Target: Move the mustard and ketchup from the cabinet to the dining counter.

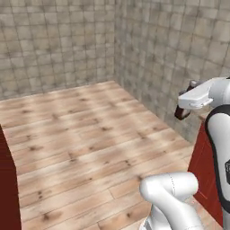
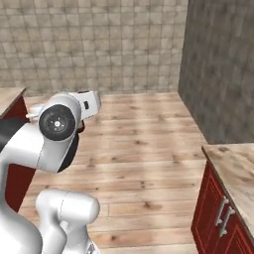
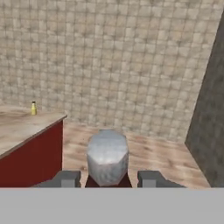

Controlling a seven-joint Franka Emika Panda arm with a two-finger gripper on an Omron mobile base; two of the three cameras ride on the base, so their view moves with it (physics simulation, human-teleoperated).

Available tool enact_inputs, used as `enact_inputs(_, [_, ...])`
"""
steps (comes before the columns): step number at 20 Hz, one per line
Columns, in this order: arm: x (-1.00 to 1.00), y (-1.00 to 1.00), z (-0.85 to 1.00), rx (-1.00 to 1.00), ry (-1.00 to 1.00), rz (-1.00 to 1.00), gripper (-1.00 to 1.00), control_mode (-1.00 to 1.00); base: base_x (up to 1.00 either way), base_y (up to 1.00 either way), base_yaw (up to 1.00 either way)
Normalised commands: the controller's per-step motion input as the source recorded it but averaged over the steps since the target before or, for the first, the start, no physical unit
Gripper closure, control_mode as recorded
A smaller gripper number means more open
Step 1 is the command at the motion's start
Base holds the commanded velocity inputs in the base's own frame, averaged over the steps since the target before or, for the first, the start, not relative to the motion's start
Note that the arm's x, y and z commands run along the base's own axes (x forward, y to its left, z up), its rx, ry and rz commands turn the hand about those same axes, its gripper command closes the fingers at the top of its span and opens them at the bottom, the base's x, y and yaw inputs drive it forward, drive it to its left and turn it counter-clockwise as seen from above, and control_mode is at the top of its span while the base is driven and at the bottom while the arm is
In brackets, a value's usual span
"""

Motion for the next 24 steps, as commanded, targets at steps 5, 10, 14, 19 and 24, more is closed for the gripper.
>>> enact_inputs(5, [0.00,0.00,0.00,0.00,0.00,0.00,1.00,1.00,1.00,0.00,0.67])
enact_inputs(10, [0.00,0.00,0.00,0.00,0.00,0.00,1.00,1.00,1.00,0.00,0.68])
enact_inputs(14, [0.00,0.00,0.00,0.00,0.00,0.00,1.00,1.00,1.00,0.00,0.68])
enact_inputs(19, [0.00,0.00,0.00,0.00,0.00,0.00,1.00,1.00,1.00,0.00,0.67])
enact_inputs(24, [0.00,0.00,0.00,0.00,0.00,0.00,1.00,1.00,1.00,-0.01,0.63])
